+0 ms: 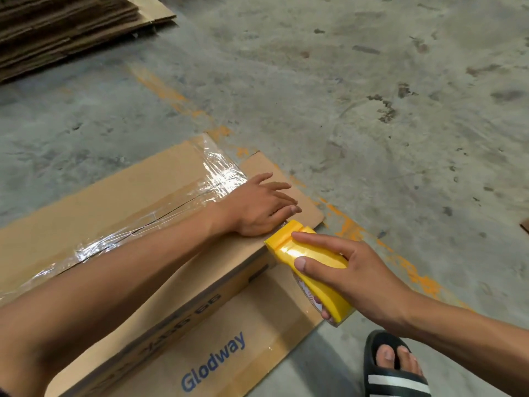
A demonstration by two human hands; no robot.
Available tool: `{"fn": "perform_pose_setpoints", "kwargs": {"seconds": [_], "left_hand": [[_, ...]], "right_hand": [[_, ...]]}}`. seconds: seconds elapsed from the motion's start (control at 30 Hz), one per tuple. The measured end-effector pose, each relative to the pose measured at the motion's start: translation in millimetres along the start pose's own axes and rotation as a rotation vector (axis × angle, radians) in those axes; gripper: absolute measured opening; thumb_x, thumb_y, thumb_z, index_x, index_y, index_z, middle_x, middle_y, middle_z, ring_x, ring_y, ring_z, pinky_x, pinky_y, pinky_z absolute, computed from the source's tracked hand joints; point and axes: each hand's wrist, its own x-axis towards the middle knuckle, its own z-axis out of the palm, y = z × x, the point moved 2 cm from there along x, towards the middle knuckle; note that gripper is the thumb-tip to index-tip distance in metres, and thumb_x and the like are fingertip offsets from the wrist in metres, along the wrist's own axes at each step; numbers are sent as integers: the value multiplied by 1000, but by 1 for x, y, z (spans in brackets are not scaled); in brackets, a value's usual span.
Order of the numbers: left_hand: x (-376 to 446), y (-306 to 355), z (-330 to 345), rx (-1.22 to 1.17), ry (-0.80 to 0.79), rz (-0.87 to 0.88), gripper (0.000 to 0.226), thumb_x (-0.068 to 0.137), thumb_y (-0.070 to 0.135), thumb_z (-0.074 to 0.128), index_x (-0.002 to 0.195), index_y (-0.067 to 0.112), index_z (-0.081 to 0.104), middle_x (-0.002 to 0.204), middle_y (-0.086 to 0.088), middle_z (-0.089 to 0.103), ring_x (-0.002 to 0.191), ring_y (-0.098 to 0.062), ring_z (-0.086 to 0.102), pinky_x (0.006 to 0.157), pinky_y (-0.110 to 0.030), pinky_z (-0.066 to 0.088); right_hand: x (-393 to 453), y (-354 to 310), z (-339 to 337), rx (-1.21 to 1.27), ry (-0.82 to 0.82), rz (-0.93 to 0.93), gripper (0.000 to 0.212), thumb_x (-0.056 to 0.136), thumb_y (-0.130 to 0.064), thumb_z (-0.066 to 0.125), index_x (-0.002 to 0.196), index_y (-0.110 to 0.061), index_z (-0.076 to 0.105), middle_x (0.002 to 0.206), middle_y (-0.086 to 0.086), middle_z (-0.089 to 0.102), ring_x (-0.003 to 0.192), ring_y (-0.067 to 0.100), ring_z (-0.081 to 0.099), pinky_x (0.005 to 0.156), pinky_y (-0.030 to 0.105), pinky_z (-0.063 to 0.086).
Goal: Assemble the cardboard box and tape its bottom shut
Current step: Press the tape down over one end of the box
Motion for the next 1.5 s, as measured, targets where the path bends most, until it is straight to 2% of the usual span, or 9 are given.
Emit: {"fn": "perform_pose_setpoints", "kwargs": {"seconds": [0.23, 0.33, 0.47, 0.67, 0.73, 1.03, 1.17, 1.27, 1.5], "left_hand": [[2, -2, 4, -2, -8, -17, 66, 98, 49, 3, 133, 36, 58, 142, 19, 53, 147, -9, 23, 121, -42, 6], [1, -3, 4, 3, -8, -15, 68, 97, 50, 2, 131, 36, 59, 140, 18, 56, 146, -9, 26, 121, -43, 6], [1, -1, 4, 13, -14, -4, 64, 99, 48, 6, 130, 34, 60, 138, 16, 58, 145, -9, 29, 121, -44, 6], [-1, -1, -3, -38, -9, -34, 63, 100, 51, 8, 128, 34, 62, 132, 6, 64, 135, -6, 44, 120, -43, 8], [-3, -1, -6, -47, 13, -18, 64, 99, 55, 9, 126, 34, 63, 129, 7, 65, 130, -5, 48, 120, -43, 8], [-28, 22, -2, 7, 28, -33, 48, 95, 53, 27, 131, 38, 54, 142, 10, 51, 141, -18, 31, 119, -53, 0], [-34, 39, 5, 48, 49, -180, 59, 96, 47, 18, 153, 34, 22, 165, -1, 13, 152, -29, 4, 119, -55, -5], [-46, 44, 11, 52, 120, -166, 62, 99, 43, 15, 157, 31, -3, 165, -2, -10, 151, -31, -10, 121, -49, -6], [-112, 38, 22, 36, 103, -177, 64, 101, 44, 24, 157, 23, 2, 165, 0, -3, 152, -23, -7, 122, -47, 2]], "right_hand": [[-14, 6, -6, -60, 36, -30, 33, 81, -27, 77, 108, -45, 74, 106, -9, 72, 59, 31, 69, 49, 31, 56], [-13, 7, -6, 12, 20, -9, 33, 83, -22, 75, 111, -40, 75, 95, 5, 74, 49, 28, 62, 46, 32, 55], [3, 1, -11, 177, -26, 143, 32, 87, -24, 71, 119, -31, 71, 58, 15, 59, 39, 22, 53, 39, 28, 51], [23, 35, -32, -44, -92, 509, 40, 94, -30, 63, 119, 0, 67, 51, 11, 55, 37, 20, 49, 41, 28, 48], [11, 60, -29, -88, -137, 578, 30, 94, -22, 65, 117, -3, 68, 47, 10, 58, 36, 19, 51, 40, 27, 48], [56, 47, -37, -121, -86, 455, 28, 89, -17, 72, 116, -10, 69, 50, 15, 59, 35, 21, 51, 37, 26, 49], [88, 16, -65, -168, 98, 238, 29, 91, -11, 68, 115, 6, 65, 54, 21, 59, 32, 23, 50, 37, 26, 46], [113, -22, -76, -202, 208, 73, 32, 90, -11, 69, 121, -2, 63, 53, 19, 61, 32, 23, 52, 40, 27, 46], [157, -109, 4, -184, 185, -219, 36, 85, -22, 75, 120, -20, 68, 73, 4, 64, 50, 17, 57, 34, 14, 43]]}}
